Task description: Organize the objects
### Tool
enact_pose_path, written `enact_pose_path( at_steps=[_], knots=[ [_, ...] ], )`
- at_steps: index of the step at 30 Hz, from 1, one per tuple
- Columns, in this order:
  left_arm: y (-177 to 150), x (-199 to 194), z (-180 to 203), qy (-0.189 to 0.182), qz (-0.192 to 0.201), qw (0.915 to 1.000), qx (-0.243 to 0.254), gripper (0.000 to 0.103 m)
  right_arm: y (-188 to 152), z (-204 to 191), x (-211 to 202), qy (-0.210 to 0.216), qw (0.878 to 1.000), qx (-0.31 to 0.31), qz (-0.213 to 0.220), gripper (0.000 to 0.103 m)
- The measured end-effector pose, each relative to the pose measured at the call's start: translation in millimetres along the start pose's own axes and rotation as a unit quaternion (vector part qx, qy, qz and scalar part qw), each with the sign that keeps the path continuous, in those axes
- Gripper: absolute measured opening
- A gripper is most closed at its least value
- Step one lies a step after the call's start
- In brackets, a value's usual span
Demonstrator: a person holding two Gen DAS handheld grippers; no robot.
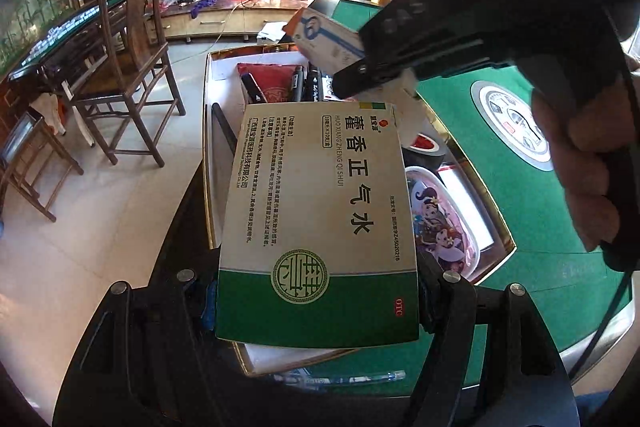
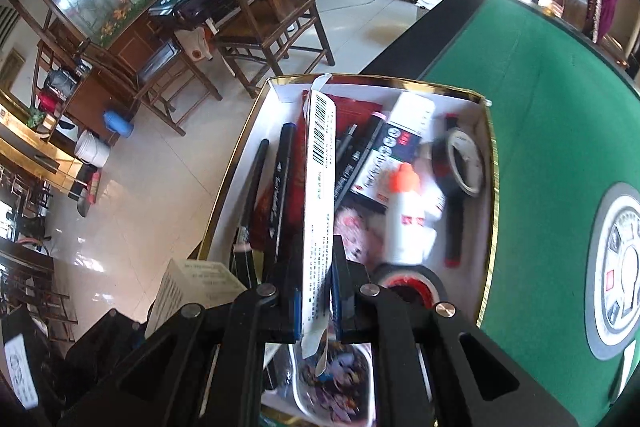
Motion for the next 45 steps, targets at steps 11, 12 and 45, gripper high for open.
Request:
enact_pose_path(
  at_steps=[11,12,45],
  knots=[
    [8,13,-5,-0.007,-0.011,0.9999,0.004,0.071,28,-16,42,-0.01,0.999,-0.016,-0.034,0.009],
    [9,14,-5,-0.007,-0.012,0.9999,0.003,0.071,30,-14,44,-0.01,0.999,-0.015,-0.035,0.009],
    [16,6,-9,-0.05,0.005,0.9951,-0.085,0.079,21,13,9,0.012,1.0,0.025,0.015,0.057]
  ],
)
Point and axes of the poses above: each gripper's, at about its wrist camera, not at the fingertips, and x roughly the way its jaws point, z to its right, y to its top, the point moved 1 cm from there along x, roughly the way its jaws point, and after that the axes turned 2 degrees about -x, right-handed, at the moved point
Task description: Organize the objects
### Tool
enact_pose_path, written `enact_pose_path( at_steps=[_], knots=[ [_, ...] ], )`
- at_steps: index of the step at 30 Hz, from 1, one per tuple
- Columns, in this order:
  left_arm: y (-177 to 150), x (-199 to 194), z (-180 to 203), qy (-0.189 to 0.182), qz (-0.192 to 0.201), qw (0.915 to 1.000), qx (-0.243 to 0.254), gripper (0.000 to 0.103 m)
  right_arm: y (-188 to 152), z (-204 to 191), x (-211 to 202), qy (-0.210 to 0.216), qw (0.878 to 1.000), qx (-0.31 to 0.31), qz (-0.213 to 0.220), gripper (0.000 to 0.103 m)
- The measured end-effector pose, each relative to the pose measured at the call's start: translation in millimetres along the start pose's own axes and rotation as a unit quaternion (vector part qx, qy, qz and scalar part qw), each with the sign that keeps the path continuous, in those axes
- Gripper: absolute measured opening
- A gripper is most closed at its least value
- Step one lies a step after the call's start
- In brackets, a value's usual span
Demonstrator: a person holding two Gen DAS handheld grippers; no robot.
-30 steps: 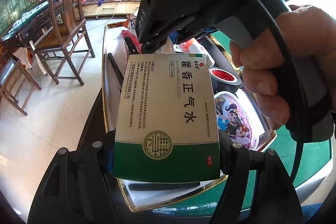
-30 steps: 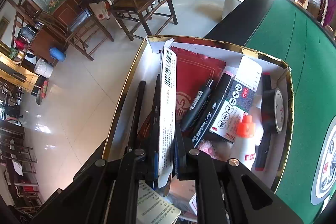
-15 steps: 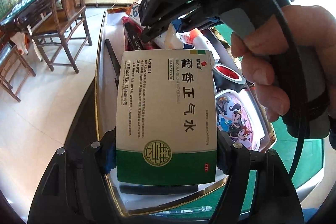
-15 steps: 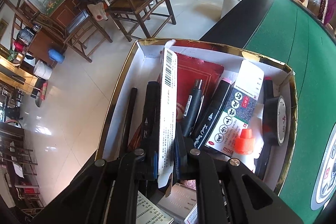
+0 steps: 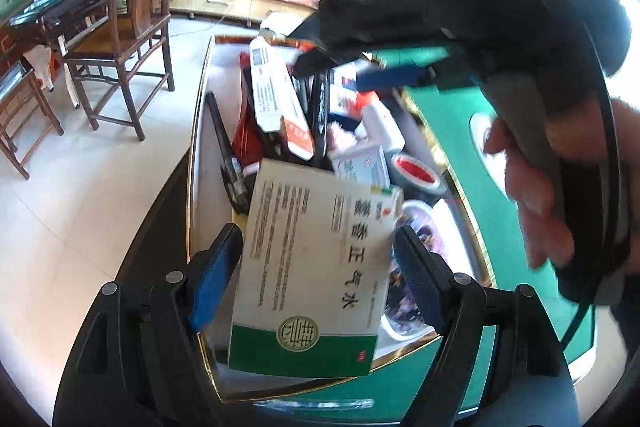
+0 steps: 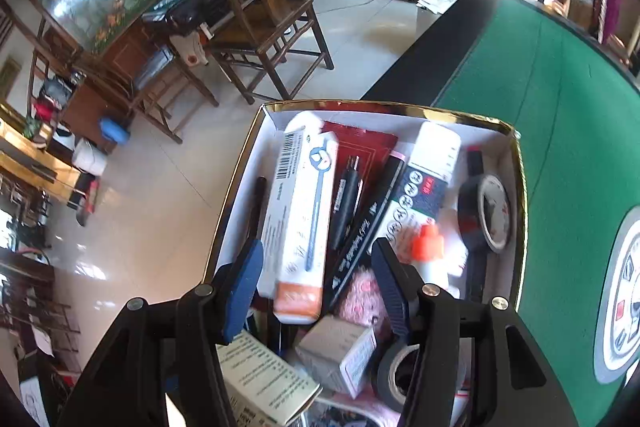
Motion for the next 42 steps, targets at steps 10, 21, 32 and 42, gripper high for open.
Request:
enact_pose_path(
  at_steps=[10,21,32,42],
  knots=[
    [21,-17,8,-0.017,0.027,0.9991,-0.028,0.079,-56,53,-79,0.04,0.993,0.084,0.07,0.057],
    [16,-24,102,-0.065,0.028,0.9955,0.064,0.079,-171,224,-167,-0.057,0.964,0.233,0.119,0.057],
    [-35,18,197,-0.082,-0.034,0.99,0.11,0.079,-212,404,-254,-0.28,0.917,0.247,0.14,0.059],
    [-63,47,215,-0.061,-0.058,0.9937,0.074,0.079,-180,505,-223,-0.352,0.913,0.204,0.043,0.063]
  ],
)
Point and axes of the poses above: each gripper's, at about its wrist camera, not at the fingertips, and x roughly the way its jaws point, z to its right, y to its top, the point moved 1 cm from there along x, roughly the way its jaws point, and after that the axes turned 2 degrees about -x, right-handed, at the moved point
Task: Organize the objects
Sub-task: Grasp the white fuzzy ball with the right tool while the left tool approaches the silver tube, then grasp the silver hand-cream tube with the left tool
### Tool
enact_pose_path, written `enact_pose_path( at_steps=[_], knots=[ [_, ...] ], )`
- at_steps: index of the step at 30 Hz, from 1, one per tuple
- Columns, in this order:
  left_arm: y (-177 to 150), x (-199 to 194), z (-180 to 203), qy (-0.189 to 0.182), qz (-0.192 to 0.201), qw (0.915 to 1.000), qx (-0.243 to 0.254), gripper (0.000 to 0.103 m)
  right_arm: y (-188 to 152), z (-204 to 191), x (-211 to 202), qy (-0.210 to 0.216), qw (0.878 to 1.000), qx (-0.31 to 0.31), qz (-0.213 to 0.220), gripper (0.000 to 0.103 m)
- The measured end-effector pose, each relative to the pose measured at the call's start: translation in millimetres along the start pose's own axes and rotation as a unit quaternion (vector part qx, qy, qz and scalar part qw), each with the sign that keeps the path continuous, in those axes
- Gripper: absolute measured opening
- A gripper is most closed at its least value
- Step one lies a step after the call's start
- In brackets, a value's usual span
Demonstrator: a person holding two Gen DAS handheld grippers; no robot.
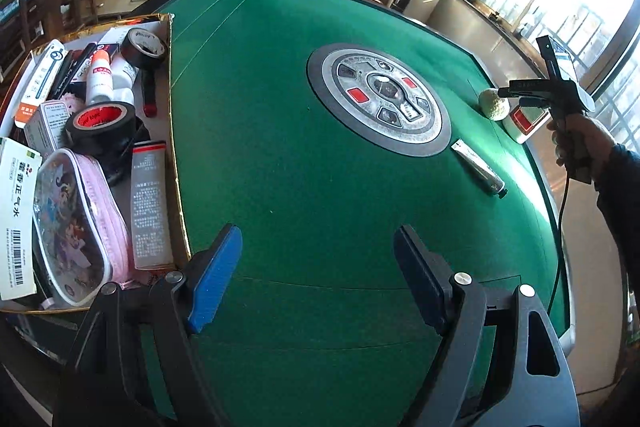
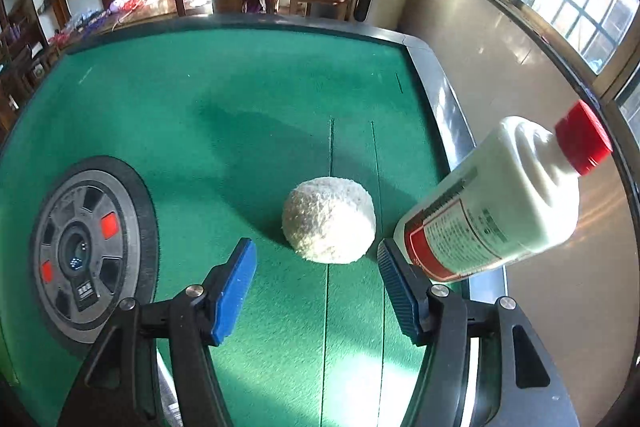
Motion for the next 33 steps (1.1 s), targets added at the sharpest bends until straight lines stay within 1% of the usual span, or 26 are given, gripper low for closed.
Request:
enact_pose_path(
  at_steps=[3,5,7,9,11,12,13,15,17,19,20,23,24,26,28,30,32,33],
  knots=[
    [1,1,2,0.009,-0.001,1.0,-0.005,0.079,5,7,20,-0.012,1.0,-0.006,-0.015,0.064],
    [3,2,5,0.012,-0.001,0.9999,-0.005,0.079,5,10,34,0.0,1.0,-0.005,-0.026,0.065],
    [5,5,10,0.012,-0.005,0.9999,-0.004,0.079,4,13,42,0.022,0.999,0.006,-0.023,0.068],
    [7,10,16,0.009,-0.013,0.9999,-0.002,0.079,3,13,45,0.049,0.998,0.016,-0.02,0.065],
    [12,15,24,-0.003,-0.023,0.9997,-0.002,0.079,1,13,45,0.053,0.998,0.019,-0.017,0.055],
    [15,19,29,-0.014,-0.029,0.9995,-0.003,0.079,1,13,40,0.06,0.998,0.018,-0.011,0.053],
    [20,22,35,-0.03,-0.036,0.9989,-0.009,0.079,-4,13,31,0.08,0.997,0.02,0.001,0.052],
    [30,29,48,-0.056,-0.047,0.9972,-0.017,0.079,-13,9,9,0.092,0.995,0.02,0.022,0.052],
    [42,42,70,-0.089,-0.075,0.993,-0.018,0.079,-29,10,-23,0.119,0.991,0.023,0.052,0.052],
    [52,58,93,-0.12,-0.104,0.9871,-0.02,0.079,-49,13,-48,0.142,0.987,0.027,0.072,0.052],
    [56,65,106,-0.128,-0.112,0.9852,-0.025,0.079,-61,16,-61,0.147,0.985,0.028,0.081,0.053],
    [64,94,147,-0.112,-0.161,0.9803,-0.025,0.079,-95,27,-85,0.153,0.983,0.042,0.097,0.053],
    [65,102,157,-0.104,-0.168,0.9799,-0.031,0.079,-104,32,-89,0.151,0.982,0.049,0.099,0.053],
    [70,114,179,-0.085,-0.164,0.9822,-0.033,0.079,-125,44,-96,0.155,0.981,0.072,0.097,0.053],
    [73,124,198,-0.053,-0.164,0.9846,-0.026,0.079,-141,55,-102,0.154,0.979,0.092,0.096,0.053],
    [73,134,213,-0.039,-0.174,0.9836,-0.023,0.079,-154,66,-105,0.153,0.978,0.106,0.096,0.053],
    [72,142,225,0.001,-0.177,0.9842,-0.015,0.079,-166,75,-111,0.148,0.978,0.113,0.098,0.053],
    [71,147,230,0.008,-0.182,0.9832,-0.011,0.079,-171,79,-112,0.149,0.977,0.117,0.098,0.053]
  ],
)
Point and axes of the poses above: each gripper's, at about its wrist camera, not at the fingertips, and x roughly the way its jaws point, z to its right, y to its top, the point moved 1 cm from there along x, roughly the way its jaws point, and after that the axes turned 2 degrees about -x, right-handed, at the moved point
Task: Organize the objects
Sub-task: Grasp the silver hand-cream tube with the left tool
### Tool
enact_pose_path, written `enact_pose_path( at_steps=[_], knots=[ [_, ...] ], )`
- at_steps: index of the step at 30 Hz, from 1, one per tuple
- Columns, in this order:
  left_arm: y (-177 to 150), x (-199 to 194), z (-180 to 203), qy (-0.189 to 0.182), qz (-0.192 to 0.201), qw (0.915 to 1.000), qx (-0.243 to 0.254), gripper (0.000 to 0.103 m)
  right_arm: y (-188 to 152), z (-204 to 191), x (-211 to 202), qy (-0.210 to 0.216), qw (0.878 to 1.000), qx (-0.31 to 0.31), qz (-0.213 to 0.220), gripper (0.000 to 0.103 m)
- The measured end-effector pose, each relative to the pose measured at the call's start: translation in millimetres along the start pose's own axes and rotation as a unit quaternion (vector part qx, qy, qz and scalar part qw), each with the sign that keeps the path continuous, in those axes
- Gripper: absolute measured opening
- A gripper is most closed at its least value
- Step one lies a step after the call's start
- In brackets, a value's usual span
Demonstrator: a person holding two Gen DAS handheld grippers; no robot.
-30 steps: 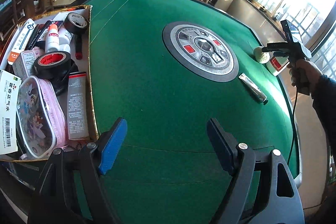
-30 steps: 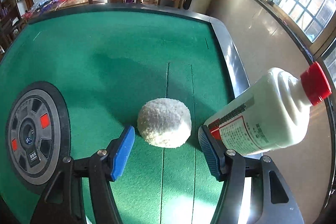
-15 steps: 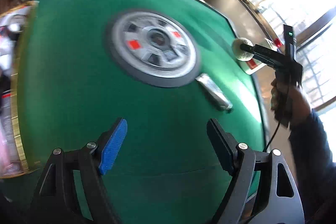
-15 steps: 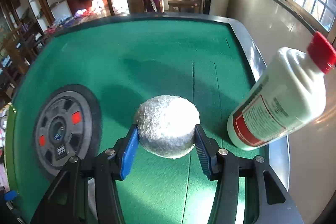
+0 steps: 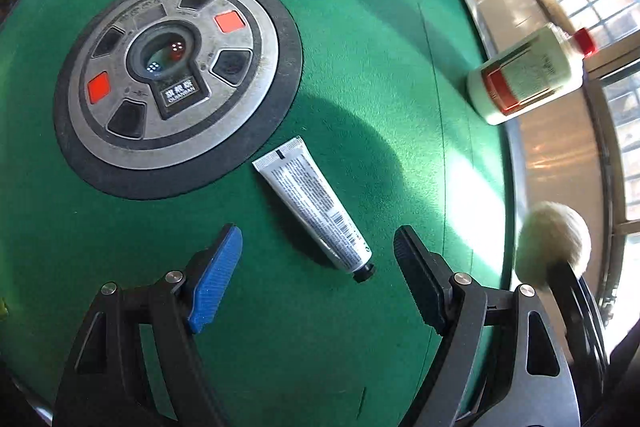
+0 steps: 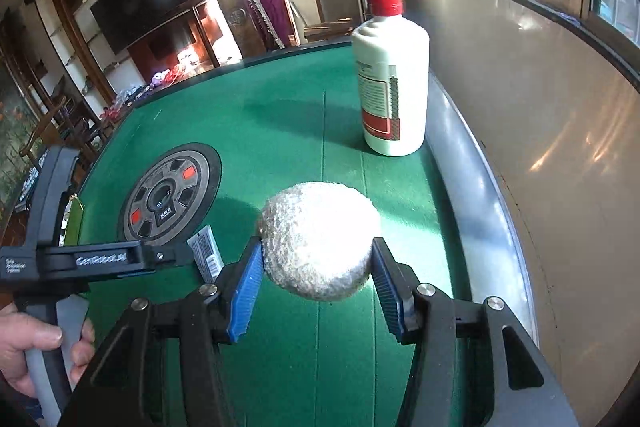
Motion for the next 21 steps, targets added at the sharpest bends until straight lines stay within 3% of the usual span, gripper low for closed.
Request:
enact_pose_path(
  at_steps=[6,7,9,11,13,18,21],
  knots=[
    [-8,30,9,0.067,-0.023,0.9963,0.048,0.079,-14,5,-8,0.011,1.0,0.005,-0.001,0.054],
    [-11,33,5,0.064,-0.024,0.9962,0.054,0.078,-16,5,-9,0.013,1.0,0.005,-0.001,0.054],
    [-16,30,-1,0.069,-0.001,0.9943,0.082,0.076,-19,1,-9,0.025,1.0,0.004,-0.004,0.054],
    [-21,28,-10,0.078,0.013,0.9909,0.109,0.058,-22,-2,-10,0.032,0.999,0.005,-0.003,0.054],
    [-25,25,-21,0.087,0.023,0.9871,0.132,0.028,-28,-5,-10,0.042,0.999,0.005,-0.008,0.054],
    [-22,24,-48,0.057,0.02,0.9918,0.113,0.028,-40,-18,-2,0.057,0.998,-0.004,-0.023,0.054],
    [-19,29,-50,0.057,-0.001,0.991,0.121,0.035,-45,-25,3,0.066,0.997,-0.003,-0.035,0.054]
  ],
)
Point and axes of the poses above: each gripper's, at about its wrist camera, not at the fingertips, and x roughly the way its jaws point, z to its right, y to its top, the point moved 1 cm from there along x, roughly the way its jaws point, and after that the axes turned 2 degrees about -x, right-handed, at the moved point
